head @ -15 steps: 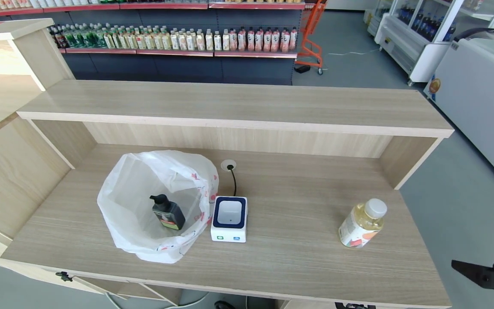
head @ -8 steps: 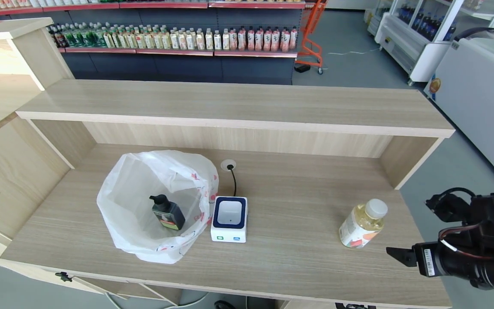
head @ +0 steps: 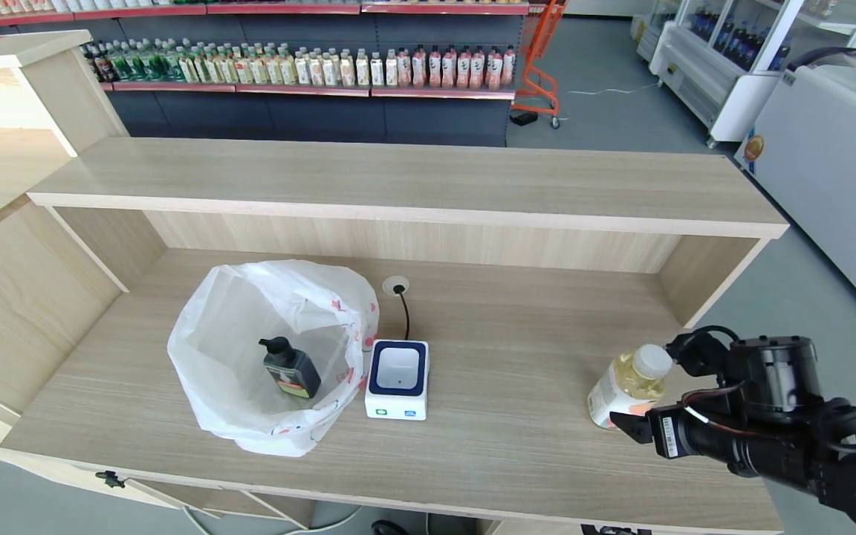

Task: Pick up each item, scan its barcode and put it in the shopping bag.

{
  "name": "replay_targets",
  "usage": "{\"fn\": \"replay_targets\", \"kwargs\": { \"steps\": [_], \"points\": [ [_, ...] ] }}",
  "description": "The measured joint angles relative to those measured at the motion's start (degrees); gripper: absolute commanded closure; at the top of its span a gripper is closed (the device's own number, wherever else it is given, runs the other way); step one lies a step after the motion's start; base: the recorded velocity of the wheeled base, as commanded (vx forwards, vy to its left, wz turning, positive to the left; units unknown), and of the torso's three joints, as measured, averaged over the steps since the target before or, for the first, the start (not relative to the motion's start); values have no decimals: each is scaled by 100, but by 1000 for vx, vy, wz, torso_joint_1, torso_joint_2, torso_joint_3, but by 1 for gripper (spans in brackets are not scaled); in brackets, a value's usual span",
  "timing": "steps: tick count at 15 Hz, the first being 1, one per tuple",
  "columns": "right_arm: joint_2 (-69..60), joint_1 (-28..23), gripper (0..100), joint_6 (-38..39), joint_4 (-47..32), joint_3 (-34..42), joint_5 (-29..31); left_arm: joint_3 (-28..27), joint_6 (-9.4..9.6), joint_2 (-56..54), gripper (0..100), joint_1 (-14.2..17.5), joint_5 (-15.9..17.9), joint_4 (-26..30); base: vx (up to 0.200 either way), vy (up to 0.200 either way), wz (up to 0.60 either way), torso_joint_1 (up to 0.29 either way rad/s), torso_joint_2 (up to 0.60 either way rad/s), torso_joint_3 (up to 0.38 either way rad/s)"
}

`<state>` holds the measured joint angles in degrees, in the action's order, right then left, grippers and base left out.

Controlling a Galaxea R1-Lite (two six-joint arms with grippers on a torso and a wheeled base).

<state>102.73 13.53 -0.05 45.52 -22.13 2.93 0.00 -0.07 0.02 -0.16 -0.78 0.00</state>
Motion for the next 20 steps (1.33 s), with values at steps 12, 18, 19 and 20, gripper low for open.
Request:
{"fn": "replay_targets", "kwargs": {
  "steps": [12, 18, 19, 20],
  "points": [
    [1681, 210, 0, -304, 2381, -256, -11, 0, 0, 0, 0, -2, 2, 0, 0, 0, 0, 0, 0, 0],
    [1957, 243, 100, -312, 2770, -332, -224, 0, 0, 0, 0, 0, 0, 0, 0, 0, 0, 0, 0, 0],
    [1970, 240, 100, -336, 2862, -354, -257, 0, 0, 0, 0, 0, 2, 0, 0, 0, 0, 0, 0, 0],
    [1982, 243, 100, -347, 2906, -394, -261, 0, 0, 0, 0, 0, 2, 0, 0, 0, 0, 0, 0, 0]
  ]
}}
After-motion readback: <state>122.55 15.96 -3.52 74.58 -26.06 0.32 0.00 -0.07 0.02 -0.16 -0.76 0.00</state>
